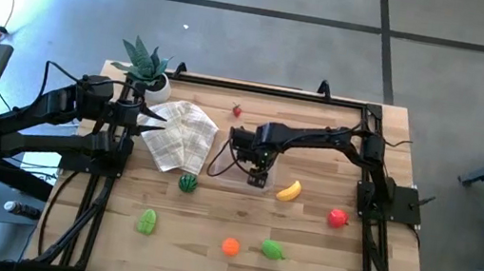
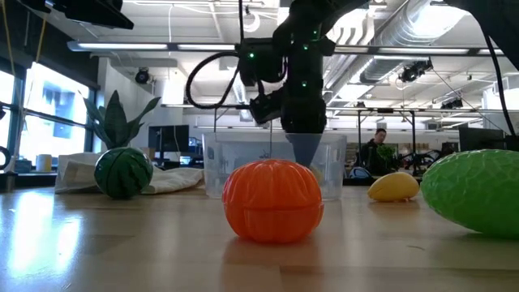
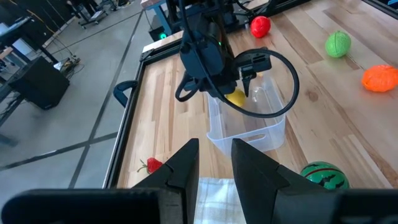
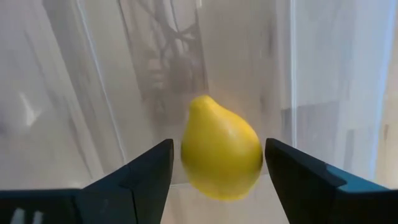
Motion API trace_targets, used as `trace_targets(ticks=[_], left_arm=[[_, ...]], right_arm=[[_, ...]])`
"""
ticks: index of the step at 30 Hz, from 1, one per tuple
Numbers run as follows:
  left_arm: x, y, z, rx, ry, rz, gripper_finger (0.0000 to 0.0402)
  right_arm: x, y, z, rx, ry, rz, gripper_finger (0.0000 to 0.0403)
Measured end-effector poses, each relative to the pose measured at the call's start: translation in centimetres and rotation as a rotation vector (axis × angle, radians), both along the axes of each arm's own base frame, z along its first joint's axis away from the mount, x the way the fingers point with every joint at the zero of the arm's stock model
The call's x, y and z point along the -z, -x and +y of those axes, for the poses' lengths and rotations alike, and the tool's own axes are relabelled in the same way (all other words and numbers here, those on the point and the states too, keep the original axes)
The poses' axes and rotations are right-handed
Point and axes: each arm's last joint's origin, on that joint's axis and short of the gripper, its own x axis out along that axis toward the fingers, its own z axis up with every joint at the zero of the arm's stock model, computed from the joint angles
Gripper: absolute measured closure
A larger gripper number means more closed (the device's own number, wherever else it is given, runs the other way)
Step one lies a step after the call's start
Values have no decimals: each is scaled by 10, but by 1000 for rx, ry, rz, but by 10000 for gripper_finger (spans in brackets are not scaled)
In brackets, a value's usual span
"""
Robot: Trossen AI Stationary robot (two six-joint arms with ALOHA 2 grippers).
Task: Pick and placing Produce into tupperware
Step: Put the yellow lemon into the transparent container, then put the red apple into the transparent container
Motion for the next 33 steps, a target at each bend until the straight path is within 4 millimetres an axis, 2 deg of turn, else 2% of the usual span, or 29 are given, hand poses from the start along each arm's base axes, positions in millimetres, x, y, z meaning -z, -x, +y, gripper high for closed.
trace_targets(ticks=[7,22,33], left_arm=[[0,0,0,0,0,0,316],[0,0,0,0,0,1,316],[0,0,0,0,0,0,316]], right_arm=[[-22,-4,0,8,-2,8,157],[-94,-10,-3,9,82,-45,157],[-132,8,-2,37,122,-97,172]])
